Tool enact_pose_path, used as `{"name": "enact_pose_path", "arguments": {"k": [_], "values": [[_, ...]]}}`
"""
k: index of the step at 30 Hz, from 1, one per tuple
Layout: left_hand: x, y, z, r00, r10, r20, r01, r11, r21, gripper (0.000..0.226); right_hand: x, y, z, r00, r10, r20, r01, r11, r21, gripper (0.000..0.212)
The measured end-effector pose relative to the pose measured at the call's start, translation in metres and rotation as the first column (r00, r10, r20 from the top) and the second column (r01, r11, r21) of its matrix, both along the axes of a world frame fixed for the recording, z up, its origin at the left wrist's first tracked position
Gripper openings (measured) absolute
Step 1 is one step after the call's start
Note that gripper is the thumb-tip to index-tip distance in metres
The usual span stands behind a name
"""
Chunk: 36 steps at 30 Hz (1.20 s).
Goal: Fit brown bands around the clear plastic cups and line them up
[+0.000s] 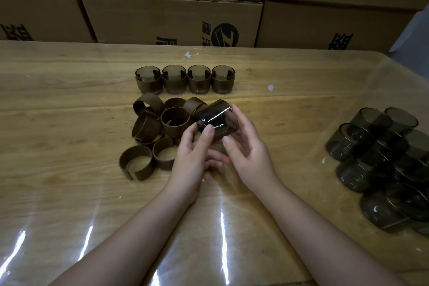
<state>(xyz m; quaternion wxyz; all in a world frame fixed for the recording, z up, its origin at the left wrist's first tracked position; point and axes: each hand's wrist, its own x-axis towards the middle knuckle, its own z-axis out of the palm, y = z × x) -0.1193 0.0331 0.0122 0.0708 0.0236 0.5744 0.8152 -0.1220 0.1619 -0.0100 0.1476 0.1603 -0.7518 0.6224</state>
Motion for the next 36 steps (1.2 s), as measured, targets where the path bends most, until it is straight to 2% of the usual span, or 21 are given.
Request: {"name": "enact_pose_path", "arguments": {"k": [4,8,19,23,27,32,36], "values": [[-0.001,-0.001,0.0,1.0,-0.013,0.009,0.013,0.999,-0.051,0.071,0.003,0.0,0.002,0.998,-0.032,-0.046,0.034,0.998,0.058,0.059],[-0.002,-0.002,-0.001,1.0,-0.003,0.015,0.004,0.997,-0.073,0.066,0.004,0.001,0.005,0.997,-0.04,-0.069,0.043,0.997,0.056,0.057],[-0.002,-0.003,-0.002,0.999,-0.035,0.035,0.033,0.998,0.046,0.059,0.002,0.002,0.005,0.995,-0.032,0.098,0.026,0.998,0.059,0.055],[-0.003,-0.004,-0.002,0.999,-0.029,0.031,0.027,0.997,0.077,0.066,0.001,0.004,0.003,0.993,-0.04,0.108,0.037,0.999,0.034,0.041],[-0.003,-0.003,-0.004,1.0,-0.006,0.022,0.004,0.996,0.084,0.068,0.002,0.004,0.001,0.992,-0.11,0.056,0.109,0.994,0.015,0.033],[-0.002,-0.001,-0.005,1.0,0.023,0.004,-0.023,0.995,0.096,0.071,0.001,0.001,-0.002,0.974,-0.225,-0.026,0.227,0.972,0.057,0.036],[-0.001,0.001,-0.006,0.999,0.025,-0.027,-0.022,0.995,0.098,0.053,0.001,0.003,-0.004,0.956,-0.278,-0.091,0.283,0.958,0.039,0.042]]}}
